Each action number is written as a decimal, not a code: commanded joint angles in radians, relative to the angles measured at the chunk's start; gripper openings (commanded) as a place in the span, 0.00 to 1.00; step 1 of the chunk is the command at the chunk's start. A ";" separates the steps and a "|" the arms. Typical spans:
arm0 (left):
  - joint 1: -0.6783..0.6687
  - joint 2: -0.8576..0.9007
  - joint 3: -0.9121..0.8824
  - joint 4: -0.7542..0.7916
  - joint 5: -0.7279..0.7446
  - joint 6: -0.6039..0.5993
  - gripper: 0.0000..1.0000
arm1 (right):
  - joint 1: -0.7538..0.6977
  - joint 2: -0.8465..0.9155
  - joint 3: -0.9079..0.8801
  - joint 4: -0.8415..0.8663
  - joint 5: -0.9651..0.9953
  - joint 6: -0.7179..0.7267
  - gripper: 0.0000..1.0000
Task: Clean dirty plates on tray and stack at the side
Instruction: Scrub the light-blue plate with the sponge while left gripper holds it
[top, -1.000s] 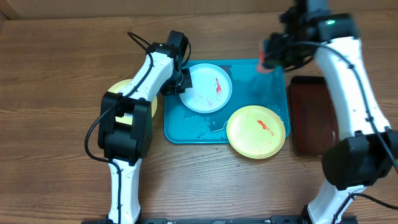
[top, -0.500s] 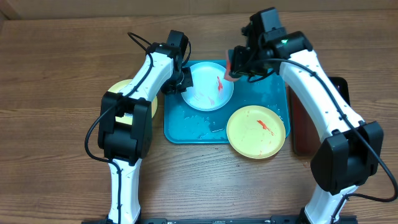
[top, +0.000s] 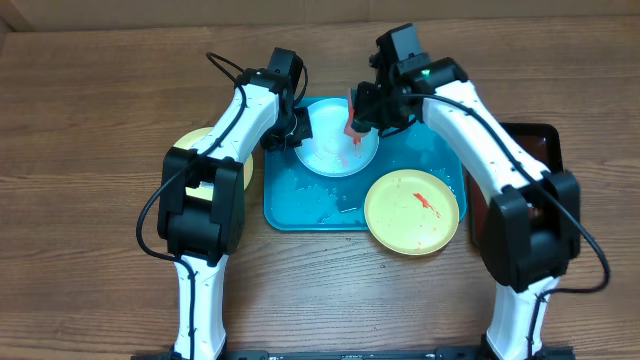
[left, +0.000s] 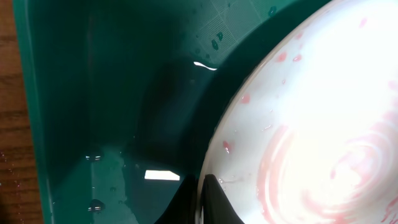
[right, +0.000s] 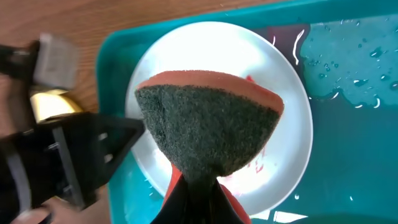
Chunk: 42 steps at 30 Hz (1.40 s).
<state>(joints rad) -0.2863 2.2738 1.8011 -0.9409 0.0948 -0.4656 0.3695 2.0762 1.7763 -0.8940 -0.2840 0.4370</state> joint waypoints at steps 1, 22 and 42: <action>-0.002 -0.004 -0.014 0.006 0.012 -0.006 0.04 | 0.010 0.027 0.003 0.019 0.012 0.009 0.04; -0.002 -0.004 -0.014 0.006 0.029 -0.006 0.04 | 0.013 0.216 0.003 -0.013 0.064 0.031 0.04; -0.002 -0.004 -0.014 0.003 0.029 -0.005 0.04 | 0.133 0.238 0.003 0.099 0.006 0.035 0.04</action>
<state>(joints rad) -0.2859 2.2738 1.8008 -0.9386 0.1123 -0.4656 0.4942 2.2883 1.7763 -0.7940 -0.2871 0.4679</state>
